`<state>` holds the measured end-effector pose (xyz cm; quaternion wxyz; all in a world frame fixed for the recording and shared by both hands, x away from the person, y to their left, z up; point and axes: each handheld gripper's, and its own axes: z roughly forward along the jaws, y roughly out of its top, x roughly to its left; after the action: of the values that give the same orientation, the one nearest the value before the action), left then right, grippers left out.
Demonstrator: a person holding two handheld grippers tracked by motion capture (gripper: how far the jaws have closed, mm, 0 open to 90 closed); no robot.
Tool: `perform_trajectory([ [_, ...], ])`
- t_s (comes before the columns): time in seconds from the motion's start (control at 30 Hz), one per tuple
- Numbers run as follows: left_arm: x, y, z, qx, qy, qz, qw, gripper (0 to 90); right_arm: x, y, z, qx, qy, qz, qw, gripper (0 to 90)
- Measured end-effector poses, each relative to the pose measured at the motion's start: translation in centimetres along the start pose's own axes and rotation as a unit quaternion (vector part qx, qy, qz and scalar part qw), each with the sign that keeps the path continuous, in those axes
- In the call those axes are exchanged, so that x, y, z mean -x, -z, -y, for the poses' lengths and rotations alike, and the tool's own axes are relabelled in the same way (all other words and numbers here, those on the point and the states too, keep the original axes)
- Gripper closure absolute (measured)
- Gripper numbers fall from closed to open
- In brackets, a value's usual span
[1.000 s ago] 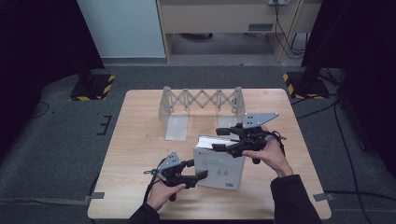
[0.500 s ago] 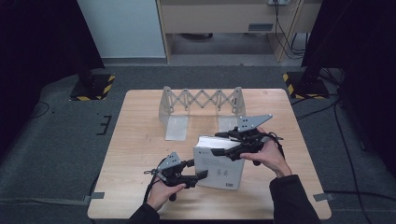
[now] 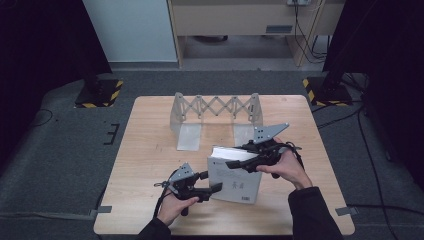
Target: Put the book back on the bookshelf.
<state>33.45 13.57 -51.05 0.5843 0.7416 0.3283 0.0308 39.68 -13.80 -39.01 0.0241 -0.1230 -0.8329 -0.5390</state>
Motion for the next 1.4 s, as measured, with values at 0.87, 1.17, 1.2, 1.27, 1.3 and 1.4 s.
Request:
perform_trajectory([
  [0.87,-4.7,4.2,0.8,-0.004,0.040,-0.117,0.9923,27.3,-0.7,1.0,-0.3,0.002,-0.045,0.066,0.9968,53.3],
  [1.17,-5.6,4.8,1.0,-0.027,0.032,-0.193,0.9802,27.2,-0.9,4.0,-1.4,0.037,-0.077,0.151,0.9849,53.2],
  [1.2,-5.8,4.9,1.1,-0.029,0.034,-0.199,0.9790,27.2,-0.9,4.2,-1.4,0.040,-0.079,0.168,0.9818,53.2],
  [1.27,-6.0,5.1,1.2,-0.028,0.041,-0.203,0.9780,27.2,-0.8,4.5,-1.4,0.040,-0.084,0.194,0.9765,53.2],
  [1.3,-6.1,5.2,1.2,-0.027,0.042,-0.206,0.9773,27.2,-0.7,4.6,-1.4,0.040,-0.089,0.204,0.9740,53.2],
  [1.4,-6.3,5.4,1.2,-0.024,0.044,-0.211,0.9761,27.2,-0.5,4.9,-1.3,0.041,-0.101,0.227,0.9676,53.2],
])
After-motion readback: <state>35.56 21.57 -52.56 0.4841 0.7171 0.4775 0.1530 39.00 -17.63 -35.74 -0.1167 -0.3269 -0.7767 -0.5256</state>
